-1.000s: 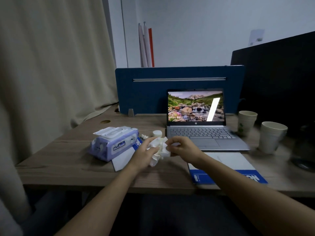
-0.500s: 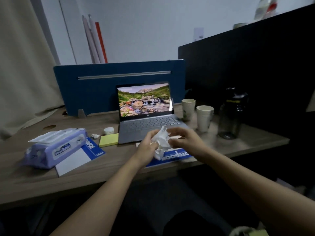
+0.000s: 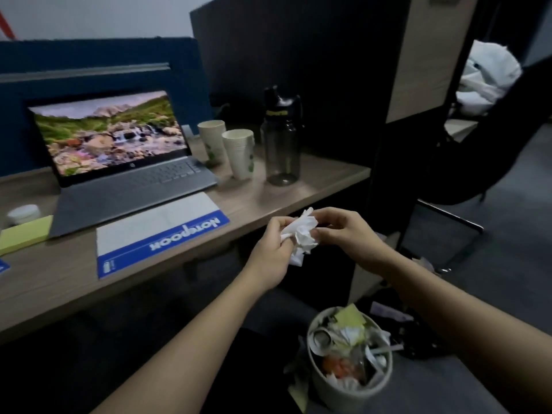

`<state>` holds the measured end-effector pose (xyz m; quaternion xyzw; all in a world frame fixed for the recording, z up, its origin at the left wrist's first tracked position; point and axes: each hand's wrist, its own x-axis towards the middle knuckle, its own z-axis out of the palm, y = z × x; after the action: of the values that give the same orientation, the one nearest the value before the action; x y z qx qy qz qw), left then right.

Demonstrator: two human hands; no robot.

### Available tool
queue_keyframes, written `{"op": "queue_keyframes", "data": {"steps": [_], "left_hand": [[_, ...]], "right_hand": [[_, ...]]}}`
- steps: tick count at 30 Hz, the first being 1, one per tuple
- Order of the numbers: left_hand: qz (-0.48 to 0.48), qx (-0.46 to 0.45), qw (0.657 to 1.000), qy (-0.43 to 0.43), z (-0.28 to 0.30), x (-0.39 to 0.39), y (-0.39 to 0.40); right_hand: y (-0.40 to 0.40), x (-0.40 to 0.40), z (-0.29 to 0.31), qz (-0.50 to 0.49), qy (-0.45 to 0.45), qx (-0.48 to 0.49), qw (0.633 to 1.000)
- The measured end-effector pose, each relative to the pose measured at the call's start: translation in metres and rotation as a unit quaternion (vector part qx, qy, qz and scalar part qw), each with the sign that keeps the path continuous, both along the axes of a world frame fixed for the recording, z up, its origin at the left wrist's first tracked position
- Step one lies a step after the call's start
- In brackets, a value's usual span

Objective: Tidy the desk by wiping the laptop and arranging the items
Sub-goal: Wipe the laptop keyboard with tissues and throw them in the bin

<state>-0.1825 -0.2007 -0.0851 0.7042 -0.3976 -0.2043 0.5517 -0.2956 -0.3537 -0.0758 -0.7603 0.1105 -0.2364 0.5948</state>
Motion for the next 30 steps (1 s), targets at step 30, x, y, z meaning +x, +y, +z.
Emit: {"op": "queue_keyframes", "data": {"steps": [30], "left_hand": [[-0.087, 0.320, 0.901, 0.280, -0.292, -0.047, -0.096]], "right_hand": [[-0.036, -0.083, -0.291, -0.232, 0.252, 0.366, 0.865]]}}
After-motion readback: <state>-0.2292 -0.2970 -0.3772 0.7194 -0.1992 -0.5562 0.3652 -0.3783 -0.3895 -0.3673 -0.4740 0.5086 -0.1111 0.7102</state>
